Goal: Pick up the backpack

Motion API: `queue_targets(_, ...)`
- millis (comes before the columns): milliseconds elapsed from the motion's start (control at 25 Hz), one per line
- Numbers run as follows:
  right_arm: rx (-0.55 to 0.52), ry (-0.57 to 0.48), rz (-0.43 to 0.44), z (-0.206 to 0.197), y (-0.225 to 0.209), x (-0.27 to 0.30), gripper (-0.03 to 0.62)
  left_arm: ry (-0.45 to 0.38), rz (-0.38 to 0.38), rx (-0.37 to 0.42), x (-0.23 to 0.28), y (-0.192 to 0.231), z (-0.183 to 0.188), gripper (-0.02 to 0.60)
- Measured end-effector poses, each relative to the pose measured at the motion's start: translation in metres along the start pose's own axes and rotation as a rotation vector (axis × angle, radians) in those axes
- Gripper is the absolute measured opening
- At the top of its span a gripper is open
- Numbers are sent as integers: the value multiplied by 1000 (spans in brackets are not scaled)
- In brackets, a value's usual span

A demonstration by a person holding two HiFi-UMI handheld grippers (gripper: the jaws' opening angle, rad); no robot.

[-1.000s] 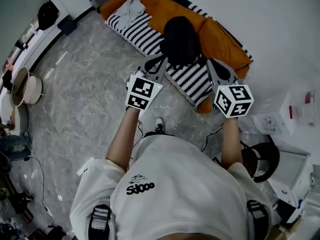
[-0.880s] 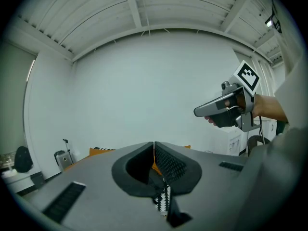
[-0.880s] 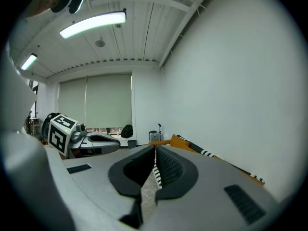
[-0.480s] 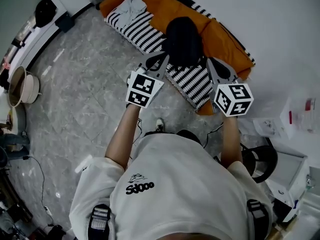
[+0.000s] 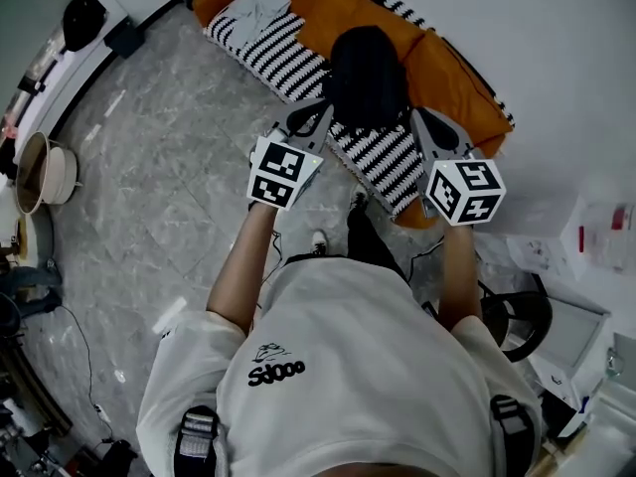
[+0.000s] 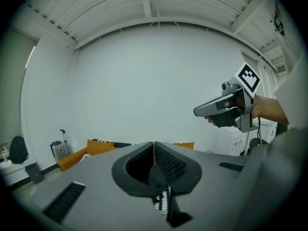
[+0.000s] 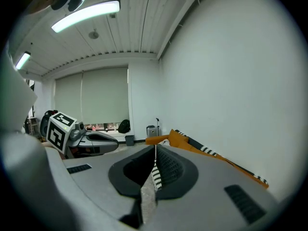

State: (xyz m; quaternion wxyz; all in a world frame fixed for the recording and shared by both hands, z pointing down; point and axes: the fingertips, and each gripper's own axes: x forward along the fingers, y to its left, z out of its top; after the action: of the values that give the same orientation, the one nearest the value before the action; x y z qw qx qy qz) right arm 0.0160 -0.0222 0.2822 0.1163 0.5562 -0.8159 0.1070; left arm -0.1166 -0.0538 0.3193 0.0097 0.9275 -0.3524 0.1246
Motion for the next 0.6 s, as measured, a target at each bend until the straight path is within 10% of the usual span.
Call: queue_targets(600, 41, 55, 19, -2, -121, 117, 35, 67, -1, -62, 148, 61, -16, 25)
